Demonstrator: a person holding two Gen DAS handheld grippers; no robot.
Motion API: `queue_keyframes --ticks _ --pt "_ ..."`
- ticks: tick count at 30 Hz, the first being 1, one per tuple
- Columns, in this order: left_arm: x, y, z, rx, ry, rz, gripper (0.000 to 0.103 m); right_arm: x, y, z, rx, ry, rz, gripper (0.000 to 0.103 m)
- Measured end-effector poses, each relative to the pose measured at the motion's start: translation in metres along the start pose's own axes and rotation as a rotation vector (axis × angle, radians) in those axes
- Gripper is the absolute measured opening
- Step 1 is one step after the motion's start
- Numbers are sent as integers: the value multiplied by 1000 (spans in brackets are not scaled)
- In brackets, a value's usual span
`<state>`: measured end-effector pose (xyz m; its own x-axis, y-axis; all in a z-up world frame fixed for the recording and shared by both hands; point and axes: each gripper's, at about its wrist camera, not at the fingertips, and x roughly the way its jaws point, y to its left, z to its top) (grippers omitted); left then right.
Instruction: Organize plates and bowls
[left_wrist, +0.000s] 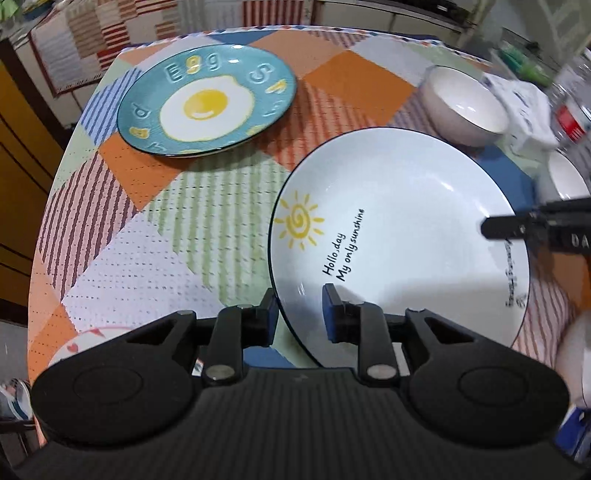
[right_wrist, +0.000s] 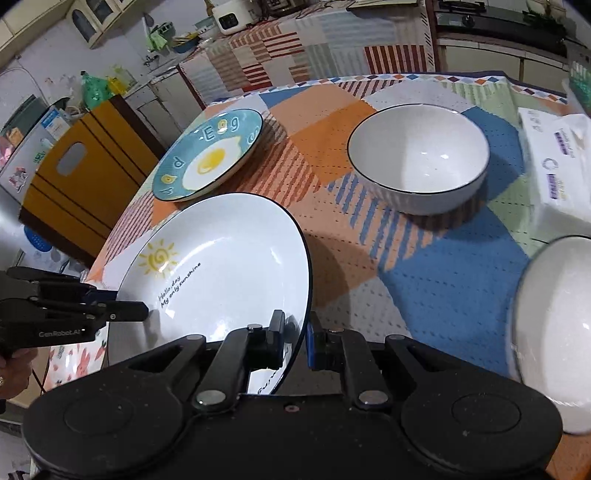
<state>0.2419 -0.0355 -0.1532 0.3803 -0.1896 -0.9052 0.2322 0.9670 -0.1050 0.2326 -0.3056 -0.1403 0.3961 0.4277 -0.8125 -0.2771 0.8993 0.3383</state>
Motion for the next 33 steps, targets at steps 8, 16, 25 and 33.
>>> queue_keyframes --ticks 8,16,25,33 --pt "19 5 7 4 -13 26 22 21 2 0 17 2 -18 16" --pt "25 1 4 9 -17 31 23 32 3 -4 9 5 -86 20" --pt "16 4 -5 -2 27 2 25 27 51 -8 -117 3 -320 33" --pt "-37 4 -14 72 18 26 36 -35 90 -10 -130 -75 -246 45"
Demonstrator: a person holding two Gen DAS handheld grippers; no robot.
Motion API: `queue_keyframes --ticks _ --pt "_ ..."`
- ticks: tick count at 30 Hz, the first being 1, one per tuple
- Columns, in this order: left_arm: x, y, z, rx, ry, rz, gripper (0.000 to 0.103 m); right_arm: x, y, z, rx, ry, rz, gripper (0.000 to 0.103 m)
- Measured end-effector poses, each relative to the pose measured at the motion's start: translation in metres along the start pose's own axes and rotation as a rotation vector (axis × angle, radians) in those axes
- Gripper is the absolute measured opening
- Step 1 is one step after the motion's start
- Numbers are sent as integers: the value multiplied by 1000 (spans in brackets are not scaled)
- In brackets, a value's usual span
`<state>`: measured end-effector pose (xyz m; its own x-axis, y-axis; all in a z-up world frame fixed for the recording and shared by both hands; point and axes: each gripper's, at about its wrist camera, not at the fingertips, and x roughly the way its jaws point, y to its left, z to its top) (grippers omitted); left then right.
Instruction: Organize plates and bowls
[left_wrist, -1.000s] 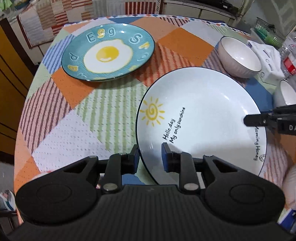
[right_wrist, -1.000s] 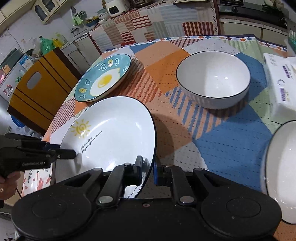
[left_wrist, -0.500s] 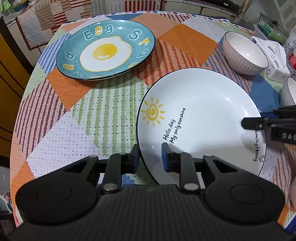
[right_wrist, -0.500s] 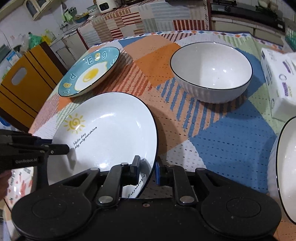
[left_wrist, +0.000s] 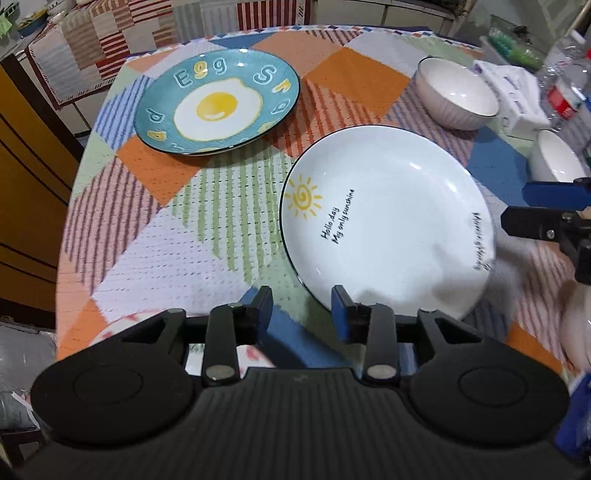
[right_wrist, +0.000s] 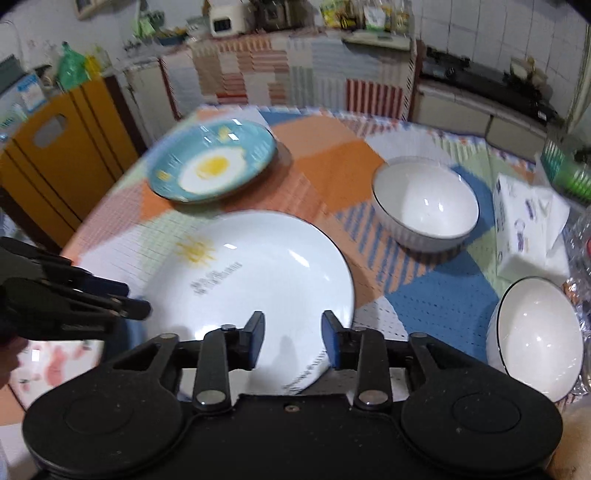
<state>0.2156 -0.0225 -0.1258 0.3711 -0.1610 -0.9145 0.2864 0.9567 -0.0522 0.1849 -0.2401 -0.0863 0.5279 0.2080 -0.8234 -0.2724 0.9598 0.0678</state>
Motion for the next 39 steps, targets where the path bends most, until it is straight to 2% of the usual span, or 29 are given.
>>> queue_keyframes --ticks 7,9,13,16,17,18,23,27,30,35,39 --pt "-45 5 -20 40 25 20 43 -49 41 -6 -28 -65 60 51" --pt "-56 10 -30 50 23 32 48 -58 52 -9 -38 -67 78 52" --pt "-73 24 -55 42 35 50 50 -68 75 -15 -77 -36 115 53" --pt "-85 38 -73 25 53 28 51 -80 93 -20 -132 -27 133 54" --pt "-91 44 -78 20 62 9 51 -85 99 -22 -148 -30 141 59" --pt "-96 49 -83 12 59 -4 51 -90 105 -24 -162 -33 150 68" --pt "-115 73 -105 1 66 -16 51 -106 132 -33 -255 -35 199 70" --pt "-113 91 -125 19 70 -27 54 -99 143 -40 -249 -38 248 70" --pt "-113 101 -136 38 53 -36 62 -86 150 -52 -248 -83 291 70" --pt "-104 117 -147 47 58 -36 69 -58 152 -71 -272 -2 335 70" --pt "-90 134 -157 38 32 3 69 -35 148 -77 -251 1 339 70"
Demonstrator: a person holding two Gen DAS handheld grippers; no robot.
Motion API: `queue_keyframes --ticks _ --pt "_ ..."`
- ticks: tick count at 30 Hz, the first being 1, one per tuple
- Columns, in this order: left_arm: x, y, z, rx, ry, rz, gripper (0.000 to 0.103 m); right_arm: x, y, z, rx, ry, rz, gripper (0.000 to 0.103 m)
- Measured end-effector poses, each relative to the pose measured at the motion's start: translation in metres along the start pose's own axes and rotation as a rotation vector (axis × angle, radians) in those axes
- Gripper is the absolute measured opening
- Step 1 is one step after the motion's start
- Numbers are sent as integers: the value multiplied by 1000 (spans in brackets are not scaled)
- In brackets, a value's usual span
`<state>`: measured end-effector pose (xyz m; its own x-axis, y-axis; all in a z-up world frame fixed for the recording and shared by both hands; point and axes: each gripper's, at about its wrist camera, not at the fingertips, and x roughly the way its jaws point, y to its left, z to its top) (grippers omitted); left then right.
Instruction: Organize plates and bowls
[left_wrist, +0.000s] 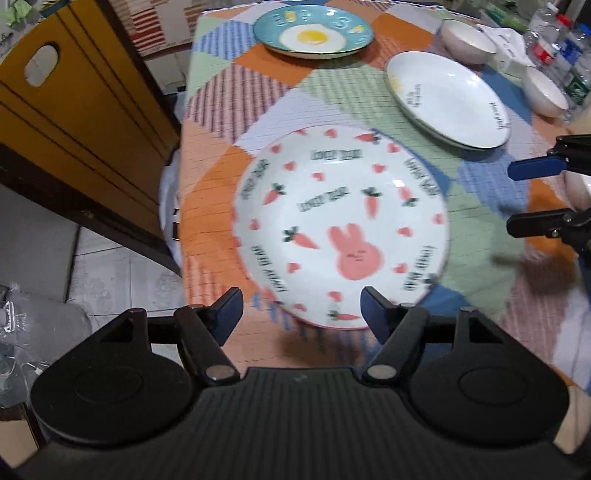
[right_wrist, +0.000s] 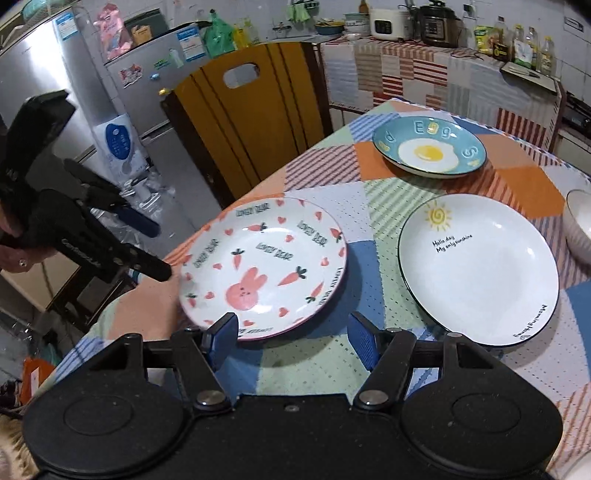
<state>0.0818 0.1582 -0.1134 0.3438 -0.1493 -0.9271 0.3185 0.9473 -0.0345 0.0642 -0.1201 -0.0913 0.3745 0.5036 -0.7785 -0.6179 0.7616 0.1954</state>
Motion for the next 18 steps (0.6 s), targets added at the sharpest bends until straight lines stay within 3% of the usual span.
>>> queue_keyframes --ticks 3,5,10,12,14,15,18 --pt "12 7 -1 48 0 -41 69 23 -9 -1 59 61 -7 70" --pt "23 11 1 39 16 -49 69 36 -19 -2 156 107 35 70" --pt "53 33 7 -64 51 -74 67 57 -25 -4 228 87 55 69" --pt "61 37 9 -68 59 -63 65 67 -28 -3 264 80 57 63" --pt "67 40 11 -86 65 -52 56 77 -32 -2 304 70 58 53" --pt "69 42 12 -108 68 -37 45 81 -34 -2 331 68 53 43" --pt "71 45 14 -131 69 -82 29 93 -37 -2 385 95 12 29"
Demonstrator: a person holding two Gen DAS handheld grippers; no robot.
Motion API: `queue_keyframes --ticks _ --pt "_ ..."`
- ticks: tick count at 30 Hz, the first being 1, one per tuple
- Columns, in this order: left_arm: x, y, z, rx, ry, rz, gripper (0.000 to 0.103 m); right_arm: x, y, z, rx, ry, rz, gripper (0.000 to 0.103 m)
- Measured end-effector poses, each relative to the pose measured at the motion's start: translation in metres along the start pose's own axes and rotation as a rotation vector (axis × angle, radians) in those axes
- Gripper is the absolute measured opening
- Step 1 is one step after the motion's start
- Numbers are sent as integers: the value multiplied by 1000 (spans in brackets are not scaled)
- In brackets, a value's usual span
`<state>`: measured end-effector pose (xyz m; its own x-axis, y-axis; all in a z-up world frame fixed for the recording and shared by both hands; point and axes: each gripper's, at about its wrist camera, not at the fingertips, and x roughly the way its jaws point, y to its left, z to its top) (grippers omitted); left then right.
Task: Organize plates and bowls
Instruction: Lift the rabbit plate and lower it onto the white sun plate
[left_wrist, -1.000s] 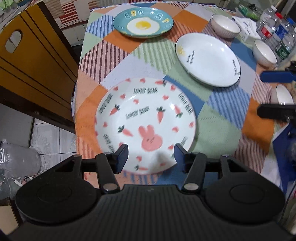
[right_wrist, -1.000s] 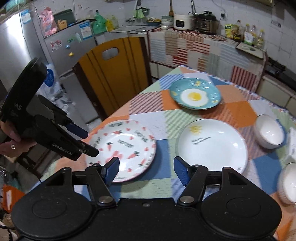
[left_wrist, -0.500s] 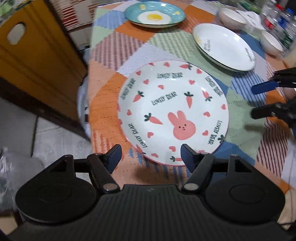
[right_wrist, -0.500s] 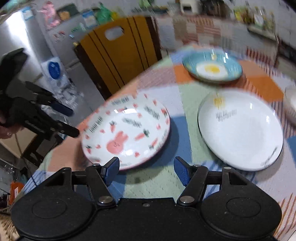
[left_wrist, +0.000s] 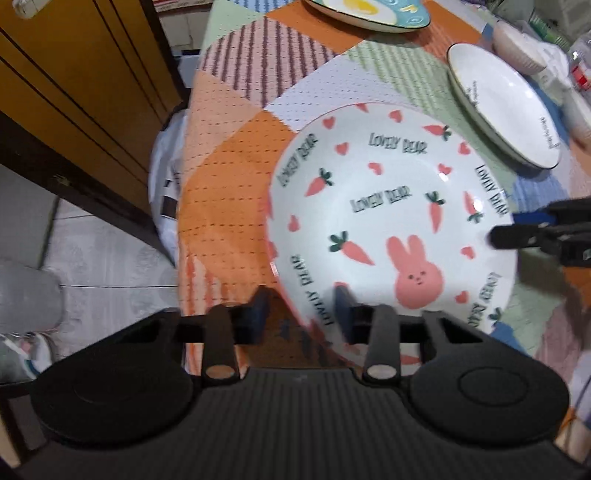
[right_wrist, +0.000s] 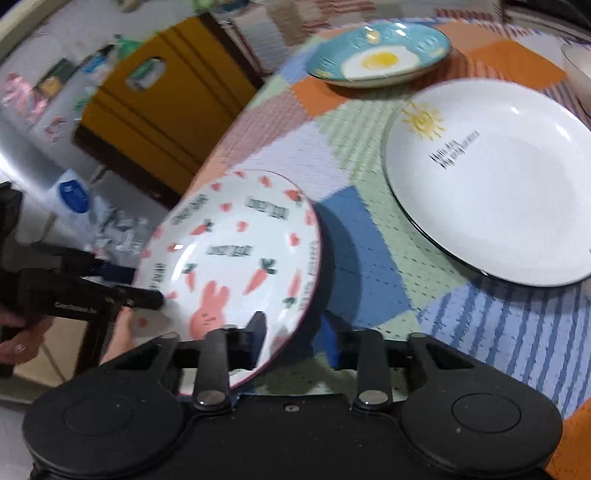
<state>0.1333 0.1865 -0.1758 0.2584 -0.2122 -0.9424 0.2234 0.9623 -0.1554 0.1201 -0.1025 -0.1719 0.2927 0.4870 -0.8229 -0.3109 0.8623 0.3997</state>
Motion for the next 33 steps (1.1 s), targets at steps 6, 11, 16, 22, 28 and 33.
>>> queue_keyframes --ticks 6,11,16,22,28,33 --pt "8 14 8 -102 33 -83 27 7 1 1 30 20 28 18" --pt "9 13 7 -141 30 -67 27 18 -6 0 99 -2 63 18" --pt "5 3 10 -120 49 -62 27 13 -3 -3 24 2 62 19" --pt "-27 -26 12 -56 7 -56 27 -18 -7 -7 20 -17 89 19" --pt "-65 -60 32 53 -12 -61 27 -62 -14 -10 43 -86 100 19" --pt "-88 -86 55 122 -48 -54 28 -99 -19 -3 32 -140 102 20"
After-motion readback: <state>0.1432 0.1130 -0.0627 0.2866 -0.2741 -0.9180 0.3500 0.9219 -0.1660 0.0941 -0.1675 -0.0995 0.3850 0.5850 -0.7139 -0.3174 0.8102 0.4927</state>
